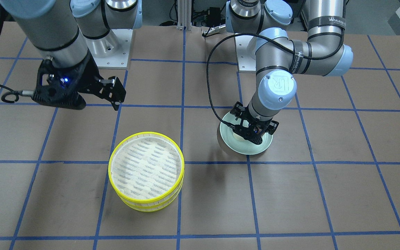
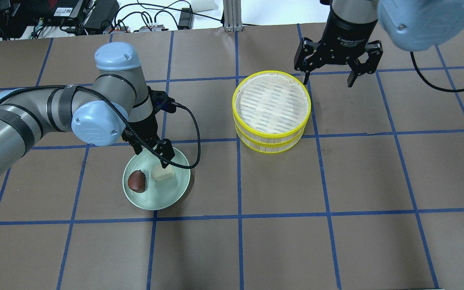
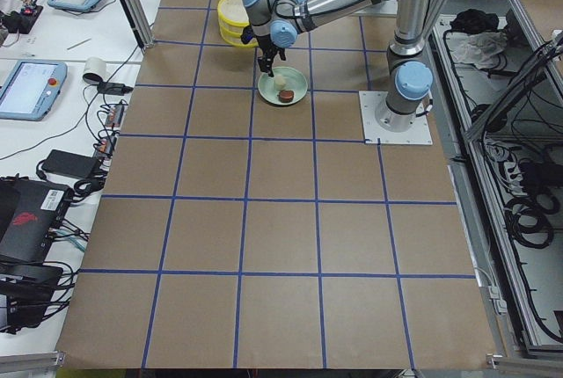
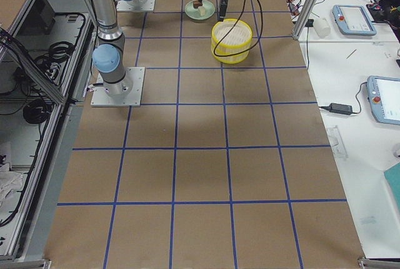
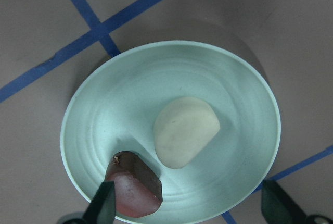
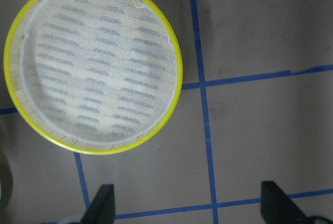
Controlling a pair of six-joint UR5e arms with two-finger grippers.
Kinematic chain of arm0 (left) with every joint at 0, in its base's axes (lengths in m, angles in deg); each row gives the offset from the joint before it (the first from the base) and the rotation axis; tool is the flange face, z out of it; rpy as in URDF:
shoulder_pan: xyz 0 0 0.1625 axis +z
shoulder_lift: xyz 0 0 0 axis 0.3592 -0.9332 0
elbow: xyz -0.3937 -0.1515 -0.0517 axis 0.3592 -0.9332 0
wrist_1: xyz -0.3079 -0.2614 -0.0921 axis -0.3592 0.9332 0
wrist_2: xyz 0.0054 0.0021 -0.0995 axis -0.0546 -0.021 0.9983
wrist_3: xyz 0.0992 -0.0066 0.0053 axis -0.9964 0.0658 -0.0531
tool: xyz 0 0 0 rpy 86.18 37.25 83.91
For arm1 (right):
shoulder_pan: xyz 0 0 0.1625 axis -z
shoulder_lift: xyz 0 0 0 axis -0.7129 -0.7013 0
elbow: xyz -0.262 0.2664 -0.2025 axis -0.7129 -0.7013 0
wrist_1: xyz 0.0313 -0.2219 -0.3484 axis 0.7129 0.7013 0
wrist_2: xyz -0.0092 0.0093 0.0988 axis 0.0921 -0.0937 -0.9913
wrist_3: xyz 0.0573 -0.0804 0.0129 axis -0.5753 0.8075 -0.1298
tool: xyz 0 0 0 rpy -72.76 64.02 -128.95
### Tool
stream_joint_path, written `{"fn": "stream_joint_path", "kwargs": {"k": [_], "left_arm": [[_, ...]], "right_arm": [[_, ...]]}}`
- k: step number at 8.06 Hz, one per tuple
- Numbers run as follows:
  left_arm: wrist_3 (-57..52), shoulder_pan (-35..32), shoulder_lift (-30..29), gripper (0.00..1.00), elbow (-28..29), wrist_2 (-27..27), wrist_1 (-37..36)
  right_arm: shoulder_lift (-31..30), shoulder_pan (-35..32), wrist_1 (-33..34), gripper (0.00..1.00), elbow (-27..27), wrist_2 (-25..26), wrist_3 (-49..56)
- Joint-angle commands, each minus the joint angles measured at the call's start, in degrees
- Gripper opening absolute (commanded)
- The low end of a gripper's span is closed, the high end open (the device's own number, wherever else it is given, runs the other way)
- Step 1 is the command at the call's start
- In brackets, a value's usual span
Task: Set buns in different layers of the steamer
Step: 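Reach left gripper to the white bun while right gripper reaches the steamer rim, then grasp white bun with left gripper while right lifts top steamer tier aside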
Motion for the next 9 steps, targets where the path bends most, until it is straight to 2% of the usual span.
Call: {"fn": "stream_joint_path", "kwargs": {"k": [1,2,4,5,6,7,8,9], "left_arm": [[-1.44,0.0,-4.03,1.0,-0.51,-0.04,-0.17],[-1.35,0.0,-5.09,1.0,-0.51,0.05,-0.26],[-1.35,0.0,-6.68,0.94,-0.94,0.14,-0.35],[-1.35,0.0,-7.29,0.93,-1.03,0.14,-0.7],[-1.27,0.0,-8.17,0.92,-1.03,0.14,-2.01],[-1.44,0.0,-8.7,0.79,-0.95,0.31,-2.54],[-1.62,0.0,-8.79,0.45,-0.86,0.31,-2.46],[-1.44,0.0,-8.7,0.07,-0.34,0.4,-2.37]], "right_arm": [[7.68,-0.09,16.8,1.0,7.95,-0.25,-0.2],[10.32,-0.09,22.97,1.0,10.78,-0.16,0.06],[13.15,-0.09,25.93,1.0,11.86,-0.16,0.16],[13.16,-0.09,25.93,0.78,11.86,-0.16,0.24],[13.08,-0.09,25.76,0.44,11.86,-0.16,0.24],[12.81,-0.09,25.67,0.18,11.86,-0.16,0.42],[12.72,-0.09,25.67,0.07,11.86,0.1,0.42],[12.64,-0.09,25.67,0.03,11.78,0.54,0.42]]}}
